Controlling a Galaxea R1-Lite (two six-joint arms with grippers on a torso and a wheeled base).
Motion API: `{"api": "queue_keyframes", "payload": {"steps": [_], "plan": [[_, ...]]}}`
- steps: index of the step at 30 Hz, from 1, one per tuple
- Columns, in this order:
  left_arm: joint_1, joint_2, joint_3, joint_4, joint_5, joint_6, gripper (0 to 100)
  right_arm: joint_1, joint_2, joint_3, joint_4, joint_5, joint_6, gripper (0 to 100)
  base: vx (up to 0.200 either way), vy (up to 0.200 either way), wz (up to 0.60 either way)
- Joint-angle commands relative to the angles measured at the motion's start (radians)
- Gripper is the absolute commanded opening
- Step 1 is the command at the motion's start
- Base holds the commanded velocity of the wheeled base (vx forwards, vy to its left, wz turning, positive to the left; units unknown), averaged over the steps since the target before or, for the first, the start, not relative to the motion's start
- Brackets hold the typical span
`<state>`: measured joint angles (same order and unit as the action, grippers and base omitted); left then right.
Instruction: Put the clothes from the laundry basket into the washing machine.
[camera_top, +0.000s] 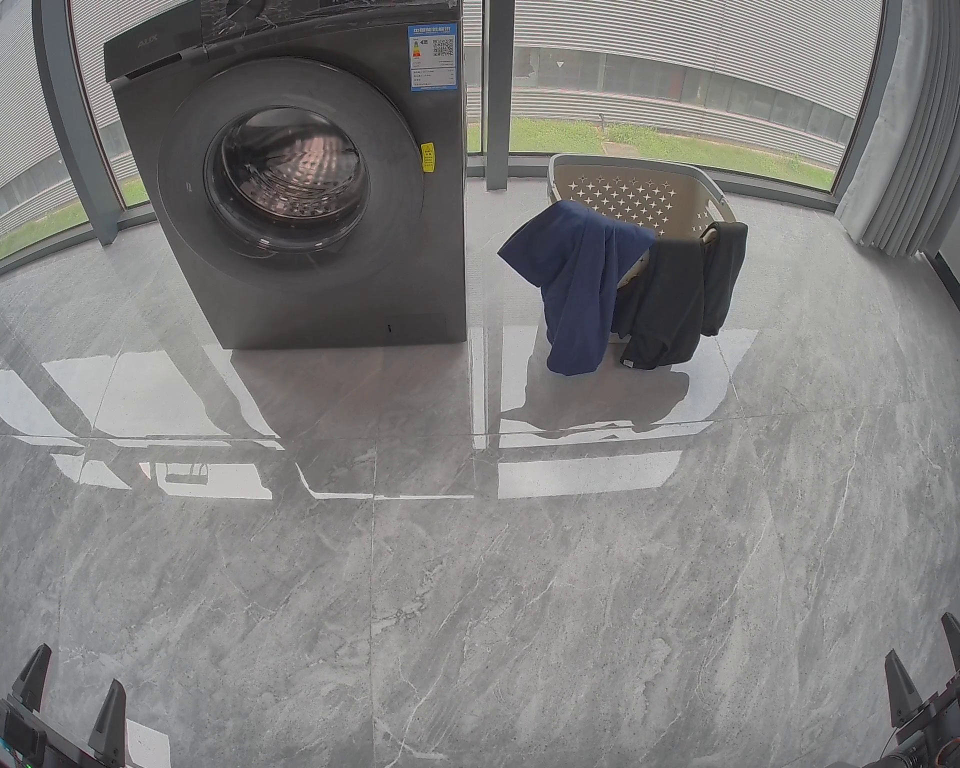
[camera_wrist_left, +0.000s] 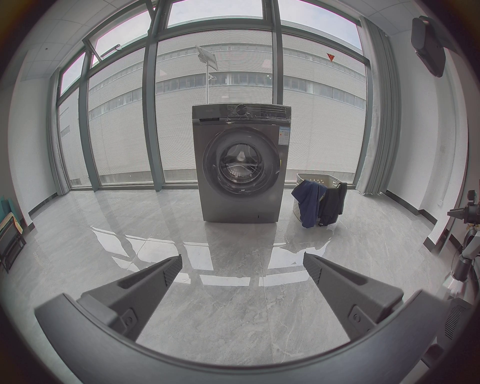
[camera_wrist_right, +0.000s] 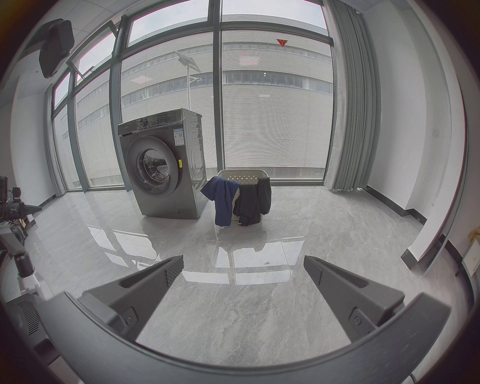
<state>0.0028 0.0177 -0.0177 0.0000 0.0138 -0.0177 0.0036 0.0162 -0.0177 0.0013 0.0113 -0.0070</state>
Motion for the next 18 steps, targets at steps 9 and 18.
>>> {"api": "queue_keyframes", "payload": {"steps": [9, 18], "plan": [[0.000, -0.015, 0.016, 0.002, 0.002, -0.004, 100, -0.001, -0.015, 0.018, -0.001, -0.001, 0.004, 100, 0.200, 0.000, 0.00], [0.000, -0.015, 0.016, 0.000, 0.002, -0.004, 100, 0.001, -0.015, 0.018, -0.001, -0.001, 0.004, 100, 0.067, 0.000, 0.00]]}}
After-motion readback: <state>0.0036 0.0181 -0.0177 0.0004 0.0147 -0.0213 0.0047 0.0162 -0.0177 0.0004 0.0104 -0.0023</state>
